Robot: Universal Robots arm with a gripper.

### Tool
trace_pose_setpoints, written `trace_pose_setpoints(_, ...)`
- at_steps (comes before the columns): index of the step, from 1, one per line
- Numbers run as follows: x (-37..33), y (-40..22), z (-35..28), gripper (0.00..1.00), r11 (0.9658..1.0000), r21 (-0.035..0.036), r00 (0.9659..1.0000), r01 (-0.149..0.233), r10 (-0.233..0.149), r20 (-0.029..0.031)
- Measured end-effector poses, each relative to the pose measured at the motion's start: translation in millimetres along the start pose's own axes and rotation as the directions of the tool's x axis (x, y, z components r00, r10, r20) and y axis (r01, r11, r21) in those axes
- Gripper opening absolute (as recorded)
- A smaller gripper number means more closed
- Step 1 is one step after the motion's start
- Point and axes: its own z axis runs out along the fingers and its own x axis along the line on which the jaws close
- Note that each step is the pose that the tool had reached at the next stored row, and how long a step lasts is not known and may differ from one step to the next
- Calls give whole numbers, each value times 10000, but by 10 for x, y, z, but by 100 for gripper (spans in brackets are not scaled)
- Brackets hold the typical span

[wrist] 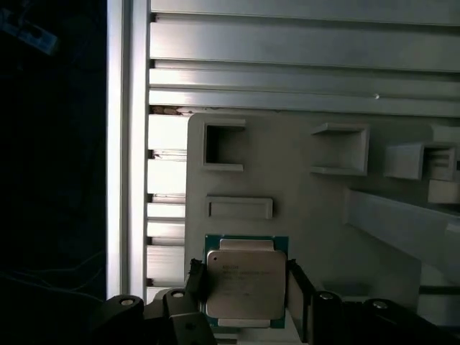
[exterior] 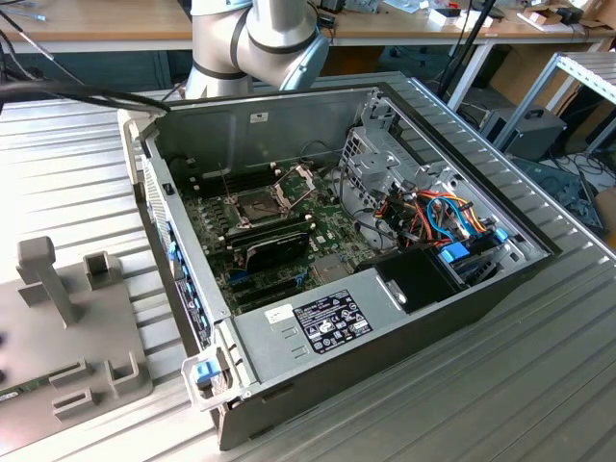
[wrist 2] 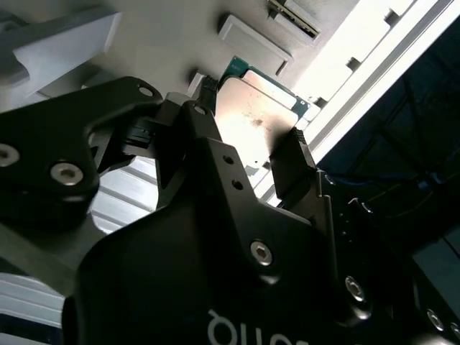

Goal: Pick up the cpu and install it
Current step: 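Pick up the cpu and move it towards the insertion slot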

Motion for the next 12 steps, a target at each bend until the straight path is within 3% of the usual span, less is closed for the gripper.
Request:
trace_pose_setpoints(5,0,-5,-109,55,10000,-1,10000,0,0,0)
trace_pose_setpoints(12,-2,-15,-350,55,10000,0,10000,0,0,-1)
